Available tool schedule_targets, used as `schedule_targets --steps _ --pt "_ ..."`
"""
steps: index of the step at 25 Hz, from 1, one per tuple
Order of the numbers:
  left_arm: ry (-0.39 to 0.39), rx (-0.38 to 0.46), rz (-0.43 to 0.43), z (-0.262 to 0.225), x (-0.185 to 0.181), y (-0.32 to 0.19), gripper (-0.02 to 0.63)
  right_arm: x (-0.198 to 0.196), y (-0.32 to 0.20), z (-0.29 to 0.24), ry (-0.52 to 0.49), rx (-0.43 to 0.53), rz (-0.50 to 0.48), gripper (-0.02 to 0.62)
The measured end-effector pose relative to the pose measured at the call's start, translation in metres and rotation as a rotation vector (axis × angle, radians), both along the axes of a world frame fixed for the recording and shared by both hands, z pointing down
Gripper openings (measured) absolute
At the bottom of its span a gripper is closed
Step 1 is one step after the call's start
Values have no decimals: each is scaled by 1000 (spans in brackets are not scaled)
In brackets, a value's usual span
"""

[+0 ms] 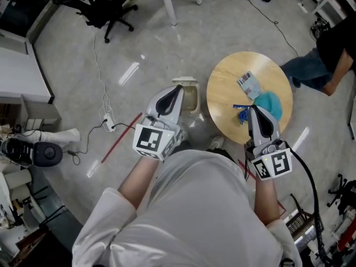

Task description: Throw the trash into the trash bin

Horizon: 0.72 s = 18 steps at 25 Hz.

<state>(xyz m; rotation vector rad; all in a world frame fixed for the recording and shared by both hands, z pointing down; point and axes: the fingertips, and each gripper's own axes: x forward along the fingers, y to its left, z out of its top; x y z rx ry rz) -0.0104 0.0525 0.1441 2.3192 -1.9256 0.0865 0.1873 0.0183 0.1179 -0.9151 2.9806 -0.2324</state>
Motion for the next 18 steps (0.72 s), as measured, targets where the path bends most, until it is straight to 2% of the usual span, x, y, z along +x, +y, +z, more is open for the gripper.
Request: schedule_targets --steps 11,18 --pt "8 22 94 10 32 -19 5 23 -13 20 16 -35 49 2" --pt "13 -62 181 34 69 -32 5 47 -20 47 62 -80 95 2"
